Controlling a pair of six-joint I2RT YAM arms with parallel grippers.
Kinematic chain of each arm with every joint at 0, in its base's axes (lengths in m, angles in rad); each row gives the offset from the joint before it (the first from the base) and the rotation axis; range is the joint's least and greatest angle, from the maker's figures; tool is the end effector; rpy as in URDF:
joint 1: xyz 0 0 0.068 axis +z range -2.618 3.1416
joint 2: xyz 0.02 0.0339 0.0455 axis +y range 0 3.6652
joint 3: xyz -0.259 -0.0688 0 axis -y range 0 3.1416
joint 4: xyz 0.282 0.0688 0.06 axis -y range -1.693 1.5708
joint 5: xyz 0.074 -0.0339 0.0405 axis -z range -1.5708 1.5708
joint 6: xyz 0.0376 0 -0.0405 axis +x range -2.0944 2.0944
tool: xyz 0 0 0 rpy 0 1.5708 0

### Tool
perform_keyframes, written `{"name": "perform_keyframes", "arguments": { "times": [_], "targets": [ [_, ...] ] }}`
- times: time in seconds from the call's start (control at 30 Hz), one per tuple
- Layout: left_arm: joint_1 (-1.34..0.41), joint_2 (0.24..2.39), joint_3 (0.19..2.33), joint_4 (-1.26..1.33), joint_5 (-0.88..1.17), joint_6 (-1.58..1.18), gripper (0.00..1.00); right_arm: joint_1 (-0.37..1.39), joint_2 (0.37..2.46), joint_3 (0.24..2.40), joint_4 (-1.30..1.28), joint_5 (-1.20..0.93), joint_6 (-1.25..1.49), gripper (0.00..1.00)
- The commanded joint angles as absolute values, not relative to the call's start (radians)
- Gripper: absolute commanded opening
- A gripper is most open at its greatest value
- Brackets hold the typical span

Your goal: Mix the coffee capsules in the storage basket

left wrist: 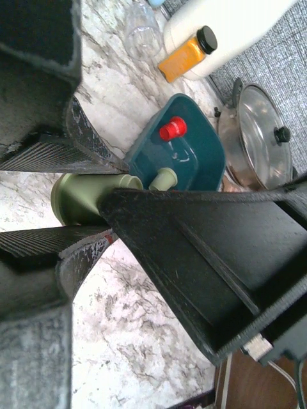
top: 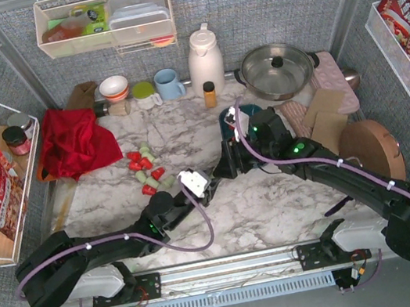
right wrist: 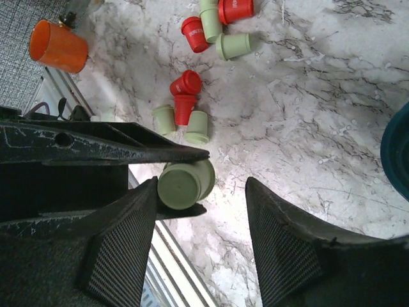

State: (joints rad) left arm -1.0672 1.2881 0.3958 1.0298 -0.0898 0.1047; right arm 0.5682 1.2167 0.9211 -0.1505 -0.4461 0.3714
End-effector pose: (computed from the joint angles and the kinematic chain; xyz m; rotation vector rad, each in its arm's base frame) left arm 0.1390 -0.2452 0.1956 0.7510 1.2688 -0.7237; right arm 0.2566 0.1831 0.2851 -0.5069 2.0681 1.0277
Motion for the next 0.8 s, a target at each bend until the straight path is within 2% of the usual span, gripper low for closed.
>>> {"name": "perform_keyframes", "arguments": {
  "times": [0.0,0.13,0.27,0.5,0.77],
  "targets": [
    [-1.071,1.28,0.404,1.134,-0.057,0.119,0.27,0.578,1.226,0.923,-0.141,-0.472,0.378,0.6],
    [-1.073,1.291,0.412,1.134,-0.059,0.12,0.27,0.583,1.23,0.932,-0.143,-0.478,0.385,0.59],
    [-1.077,1.289,0.416,1.134,-0.078,0.12,0.27,0.586,1.236,0.939,-0.161,-0.477,0.385,0.52],
    [-1.078,1.288,0.419,1.134,-0.093,0.123,0.27,0.586,1.242,0.943,-0.187,-0.469,0.385,0.27],
    [-1.08,1.296,0.426,1.131,-0.123,0.107,0.32,0.586,1.251,0.957,-0.219,-0.456,0.387,0.02]
  ]
}}
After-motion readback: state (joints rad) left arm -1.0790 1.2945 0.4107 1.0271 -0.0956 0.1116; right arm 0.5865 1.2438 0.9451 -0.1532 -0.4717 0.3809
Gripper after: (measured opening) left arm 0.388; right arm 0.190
